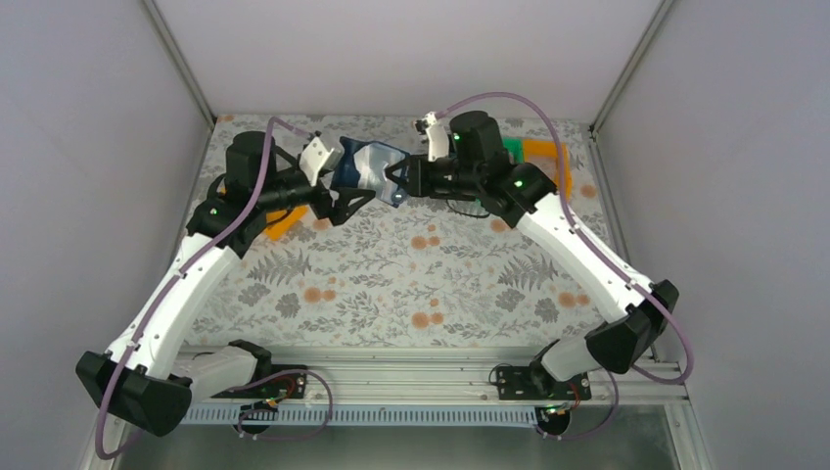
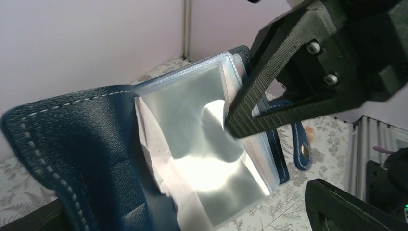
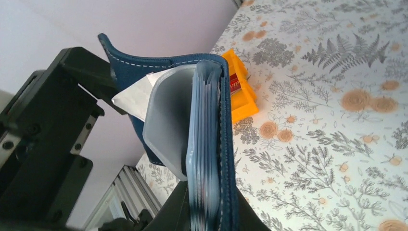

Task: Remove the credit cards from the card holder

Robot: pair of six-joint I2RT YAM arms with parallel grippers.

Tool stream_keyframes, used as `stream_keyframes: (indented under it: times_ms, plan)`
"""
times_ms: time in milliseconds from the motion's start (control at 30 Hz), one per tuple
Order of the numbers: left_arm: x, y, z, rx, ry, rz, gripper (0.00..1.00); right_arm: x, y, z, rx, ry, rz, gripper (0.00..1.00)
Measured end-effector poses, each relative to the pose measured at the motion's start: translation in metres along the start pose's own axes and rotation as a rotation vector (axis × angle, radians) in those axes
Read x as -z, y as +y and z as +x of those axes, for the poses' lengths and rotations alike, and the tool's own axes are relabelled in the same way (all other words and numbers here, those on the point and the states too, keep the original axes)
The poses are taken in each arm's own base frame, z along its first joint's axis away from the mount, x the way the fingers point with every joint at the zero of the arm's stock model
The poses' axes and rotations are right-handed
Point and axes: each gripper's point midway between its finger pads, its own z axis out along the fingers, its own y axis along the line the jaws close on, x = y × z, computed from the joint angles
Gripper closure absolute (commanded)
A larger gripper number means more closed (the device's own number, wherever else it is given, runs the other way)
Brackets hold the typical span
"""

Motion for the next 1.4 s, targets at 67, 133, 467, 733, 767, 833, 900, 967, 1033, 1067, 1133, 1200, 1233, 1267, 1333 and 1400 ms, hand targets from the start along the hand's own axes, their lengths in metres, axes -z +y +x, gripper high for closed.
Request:
stream_keyframes:
  times_ms: [67,133,467,733,767,833,900,967,1033,1067,1133,1200,1233,1267,1333,1400]
  plan:
    - [-0.003,0.004,0.003,0.004,0.014,-0.02,0.0,-0.008,0.002,0.0,-0.038,-0.003,0.031,0.96]
    - [-0.007,0.008,0.006,0.008,0.025,-0.038,0.0,-0.013,0.008,-0.003,-0.051,-0.014,0.041,0.96]
    - [-0.006,0.027,0.013,-0.006,0.06,-0.161,0.03,-0.02,0.024,-0.012,-0.044,-0.028,0.032,0.96]
    - [0.003,0.022,0.011,-0.019,0.053,-0.15,0.38,-0.018,0.032,-0.001,-0.004,0.036,-0.056,0.96]
    - [0.004,0.019,0.011,-0.018,0.05,-0.137,0.42,-0.017,0.034,-0.001,0.003,0.044,-0.072,0.96]
    - [0.005,0.016,0.011,-0.009,0.046,-0.121,0.44,-0.016,0.036,0.001,0.02,0.054,-0.095,0.96]
    - [0.006,0.014,0.011,-0.002,0.044,-0.111,0.44,-0.015,0.037,0.002,0.04,0.063,-0.112,0.96]
    - [0.006,0.013,0.01,0.0,0.042,-0.104,0.45,-0.014,0.038,0.002,0.059,0.066,-0.123,0.96]
    - [0.006,0.01,0.01,0.002,0.039,-0.088,0.48,-0.01,0.04,0.002,0.068,0.067,-0.137,0.96]
    - [0.006,0.008,0.009,0.003,0.036,-0.078,0.49,-0.007,0.041,0.002,0.071,0.068,-0.145,0.96]
    - [0.006,0.002,0.008,0.002,0.028,-0.04,0.57,-0.003,0.044,0.003,0.072,0.07,-0.16,0.96]
    - [0.006,-0.004,0.007,0.006,0.019,-0.004,0.76,-0.001,0.046,0.004,0.072,0.074,-0.173,0.96]
    - [0.006,-0.005,0.006,0.016,0.013,0.01,0.86,0.0,0.046,0.004,0.072,0.076,-0.178,0.96]
    - [0.007,-0.005,0.006,0.025,0.008,0.02,0.95,0.0,0.046,0.005,0.07,0.077,-0.179,0.96]
    - [0.008,-0.003,0.005,0.043,0.002,0.02,0.97,0.001,0.045,0.005,0.071,0.083,-0.181,0.96]
    - [0.009,-0.001,0.006,0.06,0.0,0.018,0.97,0.002,0.044,0.005,0.082,0.082,-0.183,0.96]
